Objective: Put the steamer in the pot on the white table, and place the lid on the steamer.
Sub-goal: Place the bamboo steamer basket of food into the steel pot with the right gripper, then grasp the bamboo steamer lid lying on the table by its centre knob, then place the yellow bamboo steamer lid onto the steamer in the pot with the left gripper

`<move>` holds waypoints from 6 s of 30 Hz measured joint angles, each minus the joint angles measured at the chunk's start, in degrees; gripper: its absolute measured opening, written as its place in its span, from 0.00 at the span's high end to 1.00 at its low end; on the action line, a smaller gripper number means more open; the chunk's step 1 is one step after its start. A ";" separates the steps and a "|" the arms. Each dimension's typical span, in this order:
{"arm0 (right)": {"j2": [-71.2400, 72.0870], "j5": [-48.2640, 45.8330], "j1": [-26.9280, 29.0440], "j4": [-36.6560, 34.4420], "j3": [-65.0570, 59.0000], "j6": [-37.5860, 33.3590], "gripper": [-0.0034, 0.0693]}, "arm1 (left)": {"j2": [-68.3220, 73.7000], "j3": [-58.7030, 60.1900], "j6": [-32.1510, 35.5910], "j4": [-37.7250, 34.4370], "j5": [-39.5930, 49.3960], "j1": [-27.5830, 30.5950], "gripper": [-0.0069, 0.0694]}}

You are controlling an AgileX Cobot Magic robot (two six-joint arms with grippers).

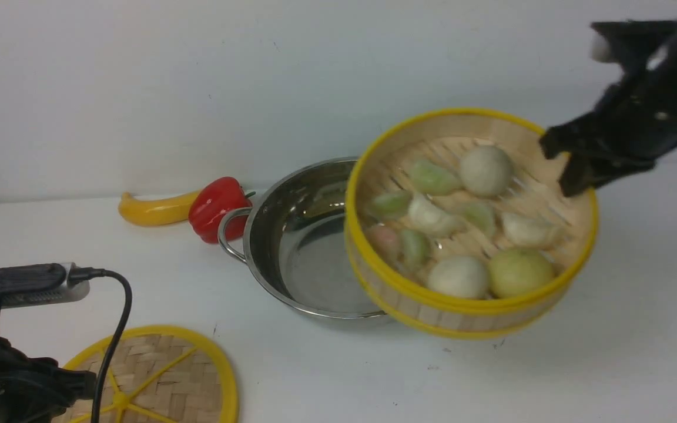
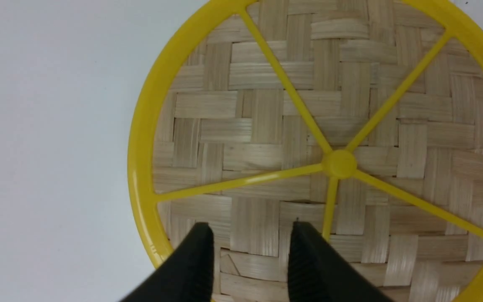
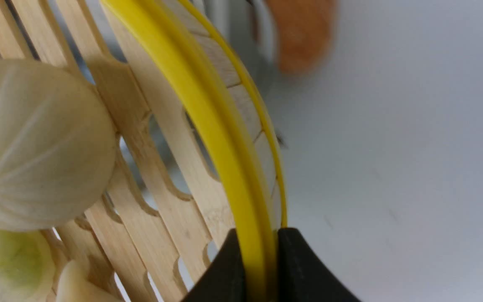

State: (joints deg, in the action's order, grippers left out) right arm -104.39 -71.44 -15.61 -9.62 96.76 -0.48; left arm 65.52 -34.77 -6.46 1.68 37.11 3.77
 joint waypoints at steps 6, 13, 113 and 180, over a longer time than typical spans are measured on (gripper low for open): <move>-13.06 -0.26 -5.00 0.30 18.83 2.41 0.83 | 0.00 0.00 0.13 0.00 0.00 0.00 0.59; -23.10 0.09 -5.55 -1.23 30.67 3.36 0.83 | 0.00 0.00 0.15 -0.11 0.05 0.00 0.59; 22.38 0.48 5.27 -4.92 -0.29 -5.03 0.25 | 21.95 -5.47 23.52 -18.27 -5.45 -0.11 0.61; 22.38 0.48 5.27 -5.35 -0.29 -3.29 0.25 | 65.31 -97.12 17.21 4.57 32.77 -32.38 0.76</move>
State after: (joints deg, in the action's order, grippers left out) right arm -82.01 -70.95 -10.34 -14.97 96.48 -3.77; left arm 130.83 -131.88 10.75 6.25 69.89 -28.60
